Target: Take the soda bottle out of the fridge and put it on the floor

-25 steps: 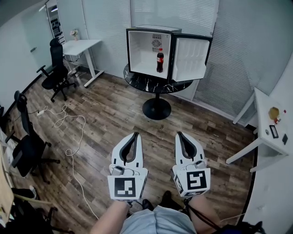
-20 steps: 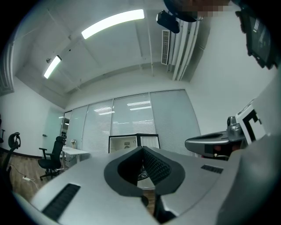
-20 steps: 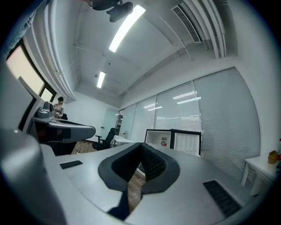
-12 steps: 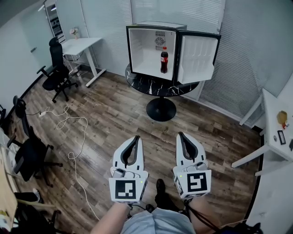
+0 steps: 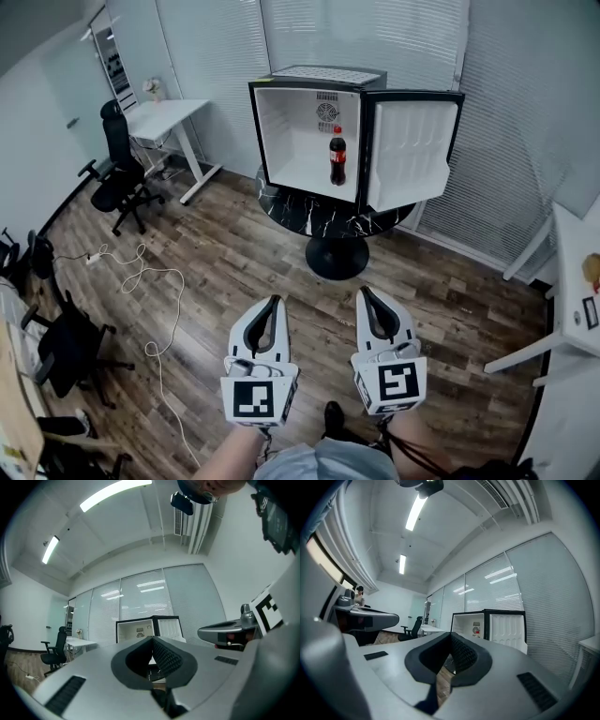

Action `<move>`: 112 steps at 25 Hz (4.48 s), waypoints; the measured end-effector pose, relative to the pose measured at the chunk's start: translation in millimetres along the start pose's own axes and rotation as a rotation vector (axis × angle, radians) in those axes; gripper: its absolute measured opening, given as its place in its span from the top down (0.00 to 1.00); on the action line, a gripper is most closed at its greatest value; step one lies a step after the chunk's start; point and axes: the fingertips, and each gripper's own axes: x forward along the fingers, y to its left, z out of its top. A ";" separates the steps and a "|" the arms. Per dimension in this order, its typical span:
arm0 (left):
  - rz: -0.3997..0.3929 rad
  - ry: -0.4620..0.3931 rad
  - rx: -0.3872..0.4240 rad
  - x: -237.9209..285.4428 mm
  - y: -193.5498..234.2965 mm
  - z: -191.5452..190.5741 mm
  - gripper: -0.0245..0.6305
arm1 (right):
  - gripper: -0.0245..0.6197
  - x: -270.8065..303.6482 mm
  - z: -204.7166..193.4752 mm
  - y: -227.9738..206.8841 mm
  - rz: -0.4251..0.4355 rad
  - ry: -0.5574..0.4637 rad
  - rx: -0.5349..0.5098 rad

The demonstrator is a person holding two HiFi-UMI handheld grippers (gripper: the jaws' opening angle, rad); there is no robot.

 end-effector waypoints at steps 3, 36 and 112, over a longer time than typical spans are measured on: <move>0.008 -0.012 0.017 27.0 -2.7 6.0 0.94 | 0.94 20.2 0.5 -17.7 0.020 -0.003 0.003; -0.100 0.003 -0.031 283.4 160.3 -58.1 0.94 | 0.94 314.1 -39.9 -68.8 -0.130 0.065 -0.022; -0.259 0.133 -0.046 689.4 195.2 -158.4 0.94 | 0.63 660.2 -118.0 -309.7 -0.358 0.257 0.007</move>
